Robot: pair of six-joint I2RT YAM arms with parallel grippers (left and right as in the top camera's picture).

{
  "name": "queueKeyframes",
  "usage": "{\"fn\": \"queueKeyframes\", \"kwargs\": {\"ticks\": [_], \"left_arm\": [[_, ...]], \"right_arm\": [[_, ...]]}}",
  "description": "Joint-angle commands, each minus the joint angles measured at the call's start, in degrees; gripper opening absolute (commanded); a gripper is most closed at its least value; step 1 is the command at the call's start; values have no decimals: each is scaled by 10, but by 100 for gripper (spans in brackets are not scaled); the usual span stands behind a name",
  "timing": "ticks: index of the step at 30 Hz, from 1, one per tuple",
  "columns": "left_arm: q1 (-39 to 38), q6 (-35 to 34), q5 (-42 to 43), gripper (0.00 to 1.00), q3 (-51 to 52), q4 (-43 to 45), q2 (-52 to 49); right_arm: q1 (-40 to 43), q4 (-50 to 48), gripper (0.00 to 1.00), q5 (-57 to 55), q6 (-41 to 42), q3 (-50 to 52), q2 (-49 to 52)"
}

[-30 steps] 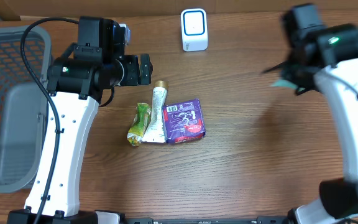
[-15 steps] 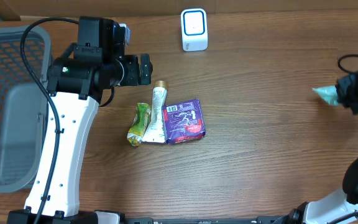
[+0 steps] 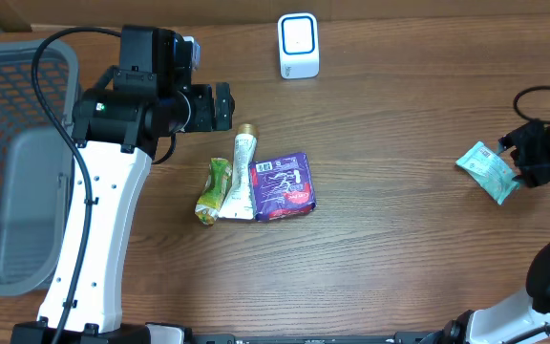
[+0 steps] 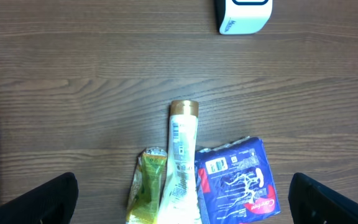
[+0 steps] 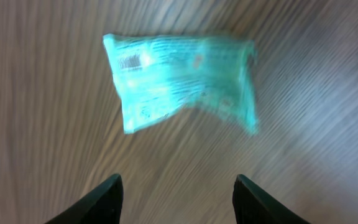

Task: Scan the item barcode
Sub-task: 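Carry the pouch to the table's right side and release it, then move the right gripper to the purple Carefree pack and grasp it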

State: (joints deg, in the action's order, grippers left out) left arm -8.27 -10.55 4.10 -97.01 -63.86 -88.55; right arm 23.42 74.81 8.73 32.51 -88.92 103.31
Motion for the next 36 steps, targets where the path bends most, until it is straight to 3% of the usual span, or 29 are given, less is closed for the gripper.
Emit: {"fn": "queueKeyframes", "kwargs": {"ticks": [1,5,8,9,10,12,13,16,19,25,30,36], "left_arm": [[-4,1,0,100,-5,0,-3],[-4,1,0,100,-5,0,-3],[-4,-17,15,99,-5,2,-3],[-4,-17,15,99,-5,2,-3],[-4,-17,15,99,-5,2,-3],[-4,-11,15,100,-5,-1,-3],[-3,22,14,99,-10,2,-1],[3,22,-15,100,-54,-41,0],[13,5,-63,100,-124,-115,2],[38,-17,-122,100,-270,-222,2],[42,-27,-193,100,-297,-246,3],[73,-163,-299,100,-287,-303,2]], "right_arm": [[-25,41,58,63,-52,-72,-14],[-74,52,58,142,-90,-81,-17],[-121,17,58,140,-90,-71,-17],[-134,3,53,140,-90,-68,-16],[-149,-7,38,141,-84,-65,-15],[-181,-15,31,140,-77,-58,-14],[-208,-18,34,138,-92,-54,-14],[-263,-26,77,117,-118,-47,-14],[-317,-40,93,66,-123,-43,-13],[-406,-57,100,59,-135,-43,9],[-465,-83,100,59,-134,-40,59],[-501,-111,100,65,-133,-40,119]]}}
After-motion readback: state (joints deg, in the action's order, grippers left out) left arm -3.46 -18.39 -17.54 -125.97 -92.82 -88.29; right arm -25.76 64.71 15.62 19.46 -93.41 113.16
